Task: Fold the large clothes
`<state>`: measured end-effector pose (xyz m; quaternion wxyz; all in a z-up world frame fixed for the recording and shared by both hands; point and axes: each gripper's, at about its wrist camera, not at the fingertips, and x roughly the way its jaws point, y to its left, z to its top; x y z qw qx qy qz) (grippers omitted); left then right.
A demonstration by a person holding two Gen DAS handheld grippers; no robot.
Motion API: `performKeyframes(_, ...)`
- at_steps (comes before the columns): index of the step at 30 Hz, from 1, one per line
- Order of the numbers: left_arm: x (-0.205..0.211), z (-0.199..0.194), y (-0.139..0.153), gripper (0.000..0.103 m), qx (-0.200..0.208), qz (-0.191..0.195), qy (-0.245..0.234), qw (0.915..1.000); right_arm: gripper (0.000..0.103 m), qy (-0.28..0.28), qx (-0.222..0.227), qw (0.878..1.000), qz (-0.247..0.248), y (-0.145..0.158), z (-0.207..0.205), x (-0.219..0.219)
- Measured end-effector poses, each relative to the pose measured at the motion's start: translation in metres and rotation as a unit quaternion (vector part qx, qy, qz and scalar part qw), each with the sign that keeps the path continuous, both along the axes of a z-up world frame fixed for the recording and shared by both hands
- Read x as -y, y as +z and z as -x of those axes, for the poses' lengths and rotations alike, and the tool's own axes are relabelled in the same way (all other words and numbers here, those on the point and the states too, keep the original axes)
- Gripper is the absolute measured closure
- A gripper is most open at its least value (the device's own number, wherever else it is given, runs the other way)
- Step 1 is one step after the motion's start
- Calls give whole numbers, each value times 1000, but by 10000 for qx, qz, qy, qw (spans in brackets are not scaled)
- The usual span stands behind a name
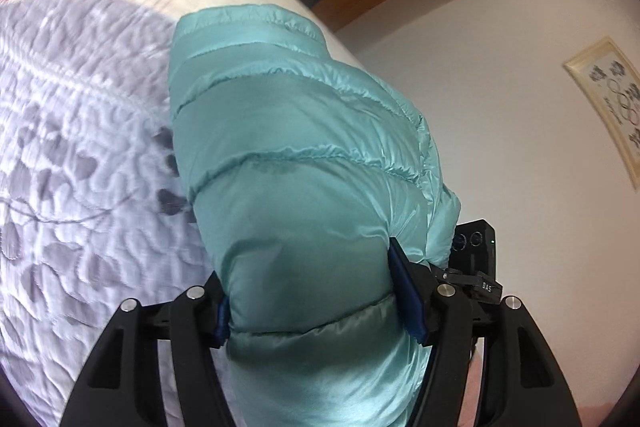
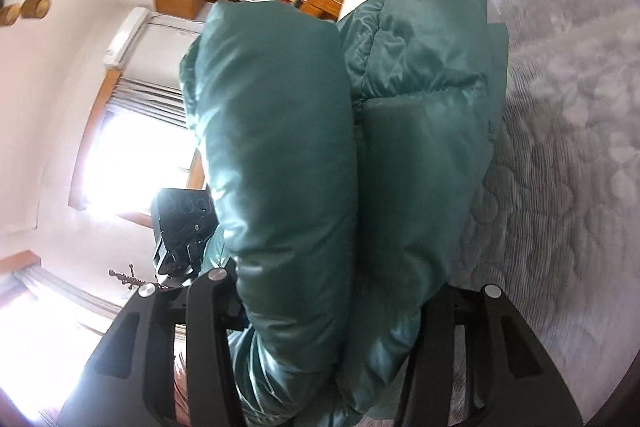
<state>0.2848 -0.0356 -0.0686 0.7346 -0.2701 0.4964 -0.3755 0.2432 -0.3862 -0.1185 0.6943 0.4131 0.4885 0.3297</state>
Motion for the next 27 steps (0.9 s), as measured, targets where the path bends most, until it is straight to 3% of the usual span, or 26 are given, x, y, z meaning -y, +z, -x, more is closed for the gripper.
performKeyframes(3,-6,-5,-27,36,-156,-228,32,9996,57,-40,-232,9997,-104,-20,-5,-9)
performKeyframes(7,-16,-4,-51,29,-203,-255,51,9995,52,-130,-403,9987,-276,-37,-3,-3)
performKeyframes(11,-15,0,-56,24,-261,-377,122,9989,50,-202,-513,9982,-223,-41,-1,-3)
performKeyframes(12,-14,2,-52,23,-275,-450,149,9985,42,-214,-524,9983,-104,-44,-2,-3)
performKeyframes(18,-22,20,-12,23,-60,-1222,522,9911,36,-517,-192,9941,938,19,5,-6)
performKeyframes(20,-28,40,4,23,180,-1740,726,9819,36,-599,-23,9878,1435,39,21,-11)
performKeyframes(24,-25,87,34,20,802,-2391,902,9635,31,-537,405,9742,2153,74,58,-39)
performKeyframes(27,-20,108,43,19,864,-2522,959,9590,29,-453,465,9642,2570,80,81,-57)
